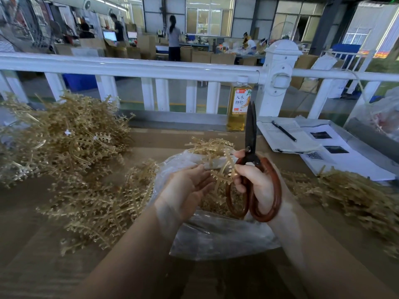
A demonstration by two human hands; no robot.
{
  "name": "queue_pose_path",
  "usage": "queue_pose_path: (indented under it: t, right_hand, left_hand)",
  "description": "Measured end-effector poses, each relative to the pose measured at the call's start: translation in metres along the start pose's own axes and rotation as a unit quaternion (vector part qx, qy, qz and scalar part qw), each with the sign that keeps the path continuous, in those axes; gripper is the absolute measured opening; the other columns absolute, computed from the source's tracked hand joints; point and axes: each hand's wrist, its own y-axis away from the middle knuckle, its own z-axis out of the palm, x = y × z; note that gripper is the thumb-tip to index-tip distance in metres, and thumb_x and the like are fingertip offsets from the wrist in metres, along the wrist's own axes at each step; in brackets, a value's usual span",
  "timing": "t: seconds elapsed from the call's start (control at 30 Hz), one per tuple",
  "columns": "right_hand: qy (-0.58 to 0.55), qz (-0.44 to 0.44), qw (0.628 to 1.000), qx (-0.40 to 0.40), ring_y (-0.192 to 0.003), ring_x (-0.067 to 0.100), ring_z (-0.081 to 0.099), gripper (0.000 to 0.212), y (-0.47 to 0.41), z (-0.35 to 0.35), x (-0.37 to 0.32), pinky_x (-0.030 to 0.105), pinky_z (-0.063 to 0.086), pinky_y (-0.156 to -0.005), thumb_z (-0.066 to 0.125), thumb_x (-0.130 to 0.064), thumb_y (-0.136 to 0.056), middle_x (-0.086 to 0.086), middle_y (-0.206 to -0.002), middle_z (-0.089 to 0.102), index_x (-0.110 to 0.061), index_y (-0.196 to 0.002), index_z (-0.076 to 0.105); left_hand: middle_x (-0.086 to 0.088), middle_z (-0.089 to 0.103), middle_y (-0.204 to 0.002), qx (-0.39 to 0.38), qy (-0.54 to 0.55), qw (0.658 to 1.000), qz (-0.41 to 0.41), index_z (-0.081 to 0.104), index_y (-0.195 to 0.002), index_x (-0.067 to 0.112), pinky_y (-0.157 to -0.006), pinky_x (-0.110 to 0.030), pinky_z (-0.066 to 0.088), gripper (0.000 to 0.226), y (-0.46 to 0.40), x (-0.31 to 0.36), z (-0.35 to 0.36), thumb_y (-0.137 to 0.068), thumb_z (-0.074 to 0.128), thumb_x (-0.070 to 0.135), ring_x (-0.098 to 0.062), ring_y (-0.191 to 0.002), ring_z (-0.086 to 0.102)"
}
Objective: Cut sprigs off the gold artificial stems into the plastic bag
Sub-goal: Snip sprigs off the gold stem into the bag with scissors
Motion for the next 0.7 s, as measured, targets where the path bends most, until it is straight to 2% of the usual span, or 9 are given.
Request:
queue_pose_path:
  t: [0.13, 0.23, 0.3, 0.43, 0.5, 0.6, 0.7]
  right_hand:
    - [0.005, 0.007, 1.0, 0.015, -0.045, 0.013, 0.048, 0.029, 0.002, -0.002, -0.003, 0.021, 0.038, -0.04, 0.048, 0.013, -0.09, -0.001, -0.051, 0.052, -0.012, -0.094, 0.062]
    - [0.072, -0.015, 0.997, 0.02, -0.043, 0.014, 0.044, 0.028, 0.007, 0.0, -0.007, 0.022, 0.038, -0.042, 0.05, 0.014, -0.088, 0.002, -0.053, 0.049, -0.01, -0.095, 0.061]
    - [0.133, -0.025, 0.99, 0.026, -0.04, 0.014, 0.042, 0.027, 0.01, 0.002, -0.009, 0.022, 0.037, -0.042, 0.052, 0.013, -0.087, 0.005, -0.054, 0.048, -0.012, -0.093, 0.06]
    - [0.208, -0.034, 0.977, 0.041, -0.039, 0.007, 0.044, 0.019, 0.013, 0.004, -0.011, 0.016, 0.038, -0.041, 0.059, 0.003, -0.088, 0.003, -0.057, 0.051, -0.014, -0.094, 0.062]
    - [0.221, -0.04, 0.974, 0.039, -0.04, 0.005, 0.045, 0.022, 0.014, 0.005, -0.011, 0.015, 0.038, -0.042, 0.06, 0.004, -0.088, 0.002, -0.059, 0.051, -0.017, -0.092, 0.062]
    - [0.219, -0.045, 0.974, 0.039, -0.041, 0.0, 0.045, 0.029, 0.014, 0.008, -0.01, 0.013, 0.038, -0.044, 0.058, 0.011, -0.085, 0.002, -0.061, 0.051, -0.017, -0.089, 0.062]
    - [0.217, -0.048, 0.974, 0.04, -0.043, 0.0, 0.046, 0.03, 0.014, 0.008, -0.011, 0.012, 0.038, -0.045, 0.059, 0.009, -0.086, 0.0, -0.061, 0.051, -0.021, -0.086, 0.06]
  left_hand:
    - [-0.014, 0.06, -0.094, -0.037, 0.018, 0.999, 0.015, 0.052, -0.115, 0.002, -0.079, -0.028, 0.05, 0.029, 0.001, 0.0, -0.004, -0.089, 0.047, -0.011, -0.02, -0.08, 0.06]
    - [-0.017, 0.063, -0.103, -0.057, -0.017, 0.996, 0.061, 0.054, -0.115, 0.014, -0.076, -0.029, 0.053, 0.049, 0.002, 0.0, -0.007, -0.082, 0.048, -0.022, -0.023, -0.084, 0.063]
    - [-0.014, 0.066, -0.098, -0.06, -0.067, 0.991, 0.104, 0.056, -0.111, 0.019, -0.079, -0.031, 0.052, 0.055, 0.002, -0.001, -0.009, -0.079, 0.051, -0.025, -0.023, -0.086, 0.063]
    - [-0.002, 0.07, -0.075, -0.059, -0.095, 0.982, 0.154, 0.058, -0.104, 0.017, -0.067, -0.026, 0.057, 0.049, 0.002, -0.001, -0.009, -0.076, 0.056, -0.024, -0.014, -0.073, 0.065]
    - [-0.001, 0.07, -0.071, -0.06, -0.094, 0.98, 0.166, 0.057, -0.104, 0.015, -0.061, -0.025, 0.057, 0.047, 0.003, -0.001, -0.009, -0.077, 0.056, -0.023, -0.012, -0.066, 0.065]
    - [-0.003, 0.07, -0.073, -0.063, -0.078, 0.98, 0.17, 0.057, -0.103, 0.013, -0.056, -0.024, 0.055, 0.045, 0.003, 0.0, -0.009, -0.077, 0.055, -0.024, -0.013, -0.064, 0.064]
    - [-0.009, 0.068, -0.082, -0.06, -0.062, 0.983, 0.161, 0.058, -0.102, 0.013, -0.057, -0.024, 0.055, 0.044, 0.004, 0.0, -0.01, -0.078, 0.055, -0.023, -0.015, -0.069, 0.065]
